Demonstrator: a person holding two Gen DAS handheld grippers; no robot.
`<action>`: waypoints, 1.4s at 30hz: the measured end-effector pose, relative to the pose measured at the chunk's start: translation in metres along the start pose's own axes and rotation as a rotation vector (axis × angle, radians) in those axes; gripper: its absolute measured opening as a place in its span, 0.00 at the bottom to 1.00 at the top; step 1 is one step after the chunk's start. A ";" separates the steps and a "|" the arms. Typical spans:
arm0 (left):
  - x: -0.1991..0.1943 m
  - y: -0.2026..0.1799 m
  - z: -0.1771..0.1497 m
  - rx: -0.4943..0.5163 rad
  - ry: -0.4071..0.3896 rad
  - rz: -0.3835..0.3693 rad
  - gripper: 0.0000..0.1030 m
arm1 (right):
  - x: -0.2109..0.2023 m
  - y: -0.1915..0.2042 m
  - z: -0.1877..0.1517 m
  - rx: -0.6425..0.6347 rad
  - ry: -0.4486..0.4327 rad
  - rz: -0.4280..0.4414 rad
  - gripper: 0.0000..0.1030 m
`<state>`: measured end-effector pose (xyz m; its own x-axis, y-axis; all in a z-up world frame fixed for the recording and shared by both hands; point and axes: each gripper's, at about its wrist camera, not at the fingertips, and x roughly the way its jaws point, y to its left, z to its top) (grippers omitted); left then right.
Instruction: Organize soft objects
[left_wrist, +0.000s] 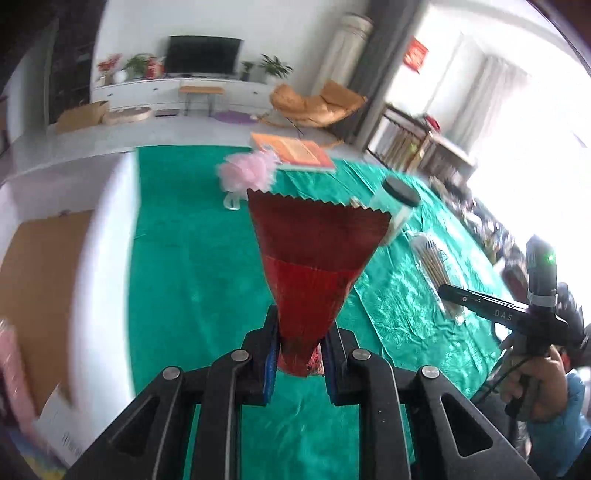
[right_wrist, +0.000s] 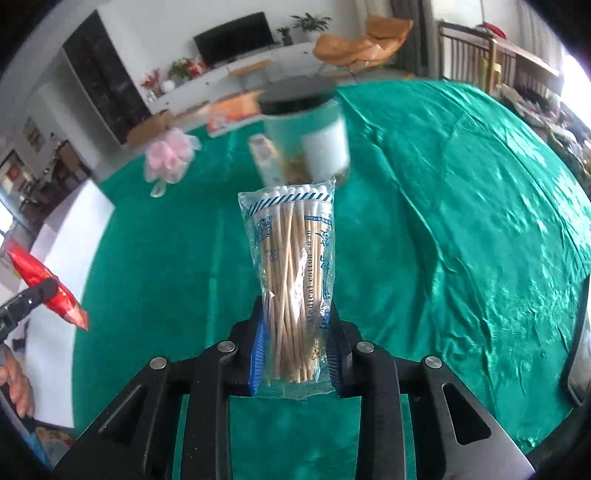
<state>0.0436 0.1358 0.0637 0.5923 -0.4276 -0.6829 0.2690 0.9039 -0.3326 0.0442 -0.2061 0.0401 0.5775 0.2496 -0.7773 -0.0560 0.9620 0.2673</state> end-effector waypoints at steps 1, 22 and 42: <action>-0.021 0.013 -0.003 -0.027 -0.026 0.020 0.20 | -0.006 0.021 0.003 -0.015 -0.010 0.062 0.28; -0.114 0.167 -0.042 -0.322 -0.037 0.576 0.82 | 0.049 0.198 -0.017 -0.188 0.008 0.329 0.79; 0.149 -0.043 -0.039 0.021 0.117 0.231 0.98 | 0.068 -0.024 -0.066 0.032 -0.070 -0.344 0.79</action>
<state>0.0904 0.0333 -0.0491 0.5485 -0.2074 -0.8100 0.1530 0.9773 -0.1466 0.0311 -0.2052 -0.0565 0.6122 -0.0978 -0.7846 0.1765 0.9842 0.0151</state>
